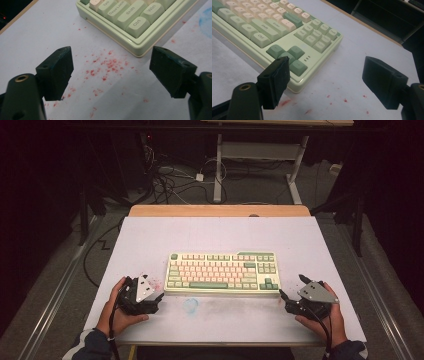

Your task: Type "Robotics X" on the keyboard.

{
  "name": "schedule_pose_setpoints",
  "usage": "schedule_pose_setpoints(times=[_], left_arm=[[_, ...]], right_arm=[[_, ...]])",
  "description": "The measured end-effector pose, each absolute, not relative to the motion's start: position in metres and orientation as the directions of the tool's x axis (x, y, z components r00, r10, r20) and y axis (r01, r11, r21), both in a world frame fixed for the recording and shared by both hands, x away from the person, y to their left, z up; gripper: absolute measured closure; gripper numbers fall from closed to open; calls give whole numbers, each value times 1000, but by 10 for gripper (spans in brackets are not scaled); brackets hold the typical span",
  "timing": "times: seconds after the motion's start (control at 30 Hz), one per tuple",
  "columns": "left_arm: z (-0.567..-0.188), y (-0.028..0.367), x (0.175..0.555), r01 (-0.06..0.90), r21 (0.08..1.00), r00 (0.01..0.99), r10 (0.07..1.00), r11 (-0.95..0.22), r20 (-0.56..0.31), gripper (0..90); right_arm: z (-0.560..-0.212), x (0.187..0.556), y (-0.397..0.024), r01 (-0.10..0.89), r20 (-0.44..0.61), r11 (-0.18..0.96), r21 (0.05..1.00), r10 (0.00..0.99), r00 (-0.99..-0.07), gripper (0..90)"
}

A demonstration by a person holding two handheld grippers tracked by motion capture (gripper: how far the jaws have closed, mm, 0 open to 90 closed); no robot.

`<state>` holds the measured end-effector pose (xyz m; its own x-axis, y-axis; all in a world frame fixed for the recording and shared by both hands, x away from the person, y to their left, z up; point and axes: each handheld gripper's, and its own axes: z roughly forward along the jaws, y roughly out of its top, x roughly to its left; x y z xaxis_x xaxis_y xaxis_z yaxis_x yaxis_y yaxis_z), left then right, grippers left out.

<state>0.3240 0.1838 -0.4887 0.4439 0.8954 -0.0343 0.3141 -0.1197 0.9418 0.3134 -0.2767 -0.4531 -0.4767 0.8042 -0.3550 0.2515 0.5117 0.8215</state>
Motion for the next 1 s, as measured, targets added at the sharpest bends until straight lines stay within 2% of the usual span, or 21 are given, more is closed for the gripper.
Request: schedule_pose_setpoints(times=[0.53,0.67,0.77,1.0], left_arm=[[-488,187,321,314,942,439,898,-121,-31,182],[-487,185,322,305,945,436,900,-117,-29,182],[-489,186,321,310,942,437,899,-128,-22,182],[-489,188,322,318,941,425,905,-115,-33,182]], right_arm=[[-452,313,-274,257,-361,518,816,804,-473,241],[-448,312,-275,250,-364,522,816,799,-478,313],[-444,312,-277,246,-329,499,831,797,-506,347],[-432,328,-265,286,-251,484,827,772,-584,639]])
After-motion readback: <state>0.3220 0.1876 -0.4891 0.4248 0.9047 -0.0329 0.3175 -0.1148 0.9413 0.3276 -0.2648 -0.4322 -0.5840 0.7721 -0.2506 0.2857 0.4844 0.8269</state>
